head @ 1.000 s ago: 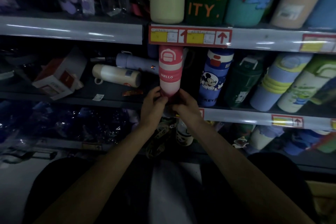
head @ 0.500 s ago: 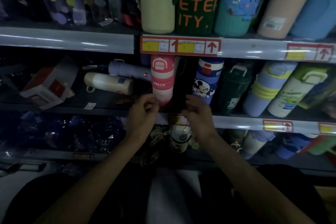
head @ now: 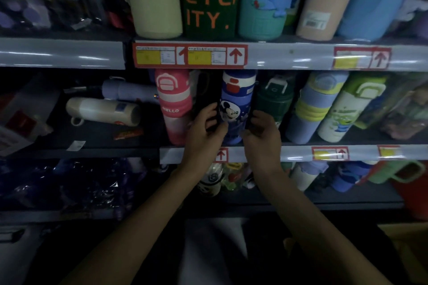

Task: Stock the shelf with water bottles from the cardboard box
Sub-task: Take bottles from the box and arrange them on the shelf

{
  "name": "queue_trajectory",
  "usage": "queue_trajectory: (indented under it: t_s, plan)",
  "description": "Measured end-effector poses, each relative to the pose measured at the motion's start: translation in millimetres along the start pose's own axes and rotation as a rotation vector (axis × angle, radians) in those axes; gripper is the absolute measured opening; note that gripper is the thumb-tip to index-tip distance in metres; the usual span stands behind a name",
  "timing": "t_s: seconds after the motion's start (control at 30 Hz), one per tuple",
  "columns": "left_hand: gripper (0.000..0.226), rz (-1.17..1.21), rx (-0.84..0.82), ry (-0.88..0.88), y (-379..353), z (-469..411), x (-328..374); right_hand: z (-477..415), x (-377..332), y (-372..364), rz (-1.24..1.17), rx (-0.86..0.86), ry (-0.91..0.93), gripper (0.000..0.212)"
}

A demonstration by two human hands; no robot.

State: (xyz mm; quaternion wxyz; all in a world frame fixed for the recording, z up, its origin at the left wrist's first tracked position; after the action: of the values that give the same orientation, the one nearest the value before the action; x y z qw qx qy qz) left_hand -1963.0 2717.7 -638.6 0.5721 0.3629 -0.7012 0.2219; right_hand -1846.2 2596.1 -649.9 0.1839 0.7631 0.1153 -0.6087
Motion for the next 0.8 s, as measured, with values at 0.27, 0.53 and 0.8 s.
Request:
queue_trajectory:
  t_s: [0.27,0.53,0.8]
  plan:
    - [0.045,0.093,0.031,0.009,-14.7,-13.8,-8.2,-3.2,6.3,-19.6,0.010,-0.187,0.038,0.080]
    - [0.037,0.087,0.063,0.002,-3.2,-2.8,-3.9,-0.7,14.8,-12.5,-0.091,-0.170,0.029,0.071]
    - [0.053,-0.024,0.026,-0.066,-2.7,16.0,-6.0,16.8,-3.5,4.9,0.037,-0.080,0.186,0.065]
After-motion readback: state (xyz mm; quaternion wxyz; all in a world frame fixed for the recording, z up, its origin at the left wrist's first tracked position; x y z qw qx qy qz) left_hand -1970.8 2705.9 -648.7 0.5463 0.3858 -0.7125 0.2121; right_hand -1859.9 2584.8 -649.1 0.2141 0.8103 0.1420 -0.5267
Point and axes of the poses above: each hand's wrist, its own z-axis away from the middle knuckle, its own y-axis out of the back of the hand, x = y × z, the point moved 10 cm from there along -z, towards the middle knuckle, and after that the axes turned 2 degrees about -y, right-handed, at the moved point
